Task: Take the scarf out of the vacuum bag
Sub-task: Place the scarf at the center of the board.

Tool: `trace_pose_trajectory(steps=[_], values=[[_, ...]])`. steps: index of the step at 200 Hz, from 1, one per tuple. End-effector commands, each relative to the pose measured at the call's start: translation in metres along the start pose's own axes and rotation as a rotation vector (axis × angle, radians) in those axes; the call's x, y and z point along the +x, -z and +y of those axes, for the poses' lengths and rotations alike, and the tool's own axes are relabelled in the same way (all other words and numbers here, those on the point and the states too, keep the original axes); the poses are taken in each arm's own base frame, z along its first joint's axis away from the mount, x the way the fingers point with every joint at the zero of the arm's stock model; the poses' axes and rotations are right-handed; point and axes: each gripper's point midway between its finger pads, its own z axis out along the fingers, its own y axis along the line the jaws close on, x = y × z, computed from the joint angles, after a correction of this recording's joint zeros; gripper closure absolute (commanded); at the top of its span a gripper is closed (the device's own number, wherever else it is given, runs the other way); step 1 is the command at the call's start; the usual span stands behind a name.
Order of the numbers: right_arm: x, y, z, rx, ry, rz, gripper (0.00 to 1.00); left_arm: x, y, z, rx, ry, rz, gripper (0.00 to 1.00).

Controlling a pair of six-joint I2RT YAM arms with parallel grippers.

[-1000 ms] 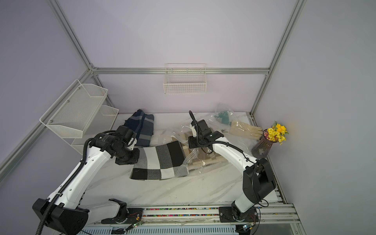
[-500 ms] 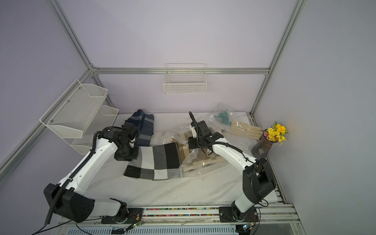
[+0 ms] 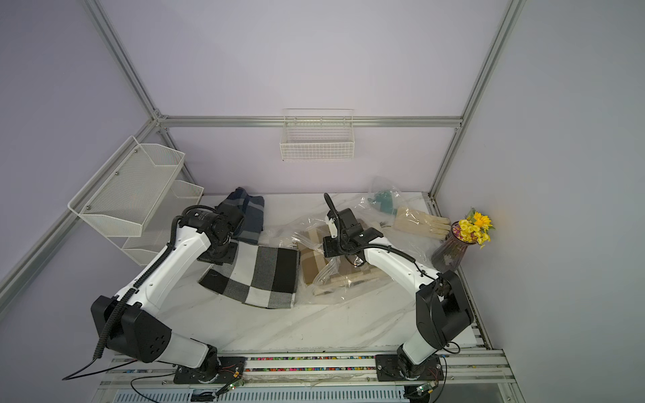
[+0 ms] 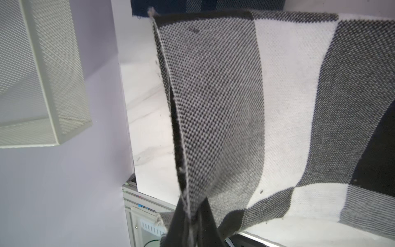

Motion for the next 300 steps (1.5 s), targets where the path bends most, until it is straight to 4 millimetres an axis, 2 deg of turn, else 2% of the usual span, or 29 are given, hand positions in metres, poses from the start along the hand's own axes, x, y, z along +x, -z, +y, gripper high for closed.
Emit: trace_pose_trajectory(steps=[1,71,104,195,244,271,300], values=[[-0.013,0.011,0.005,-0.017,0.008,-0.053,1.0,-0.022,0.016,0.026,-0.095,-0.024,-0.145,1.0],[-0.012,0.012,0.006,-0.026,0.006,-0.052,1.0,-0.05,0.019,0.034,-0.18,-0.136,-0.243,1.0],[-0.013,0.016,0.007,-0.029,0.004,-0.06,1.0,-0.069,0.022,0.046,-0.285,-0.192,-0.284,1.0],[-0.012,0.015,0.007,-0.025,0.003,-0.052,1.0,-0.121,0.046,0.059,-0.378,-0.318,-0.46,1.0],[-0.013,0.014,0.007,-0.027,0.006,-0.049,1.0,-0.139,0.047,0.074,-0.424,-0.361,-0.492,1.0],[-0.013,0.011,0.007,-0.029,0.007,-0.043,1.0,-0.152,0.047,0.068,-0.383,-0.401,-0.559,1.0],[-0.011,0.007,0.006,-0.027,0.008,-0.032,1.0,-0.165,0.051,0.069,-0.417,-0.43,-0.601,1.0]])
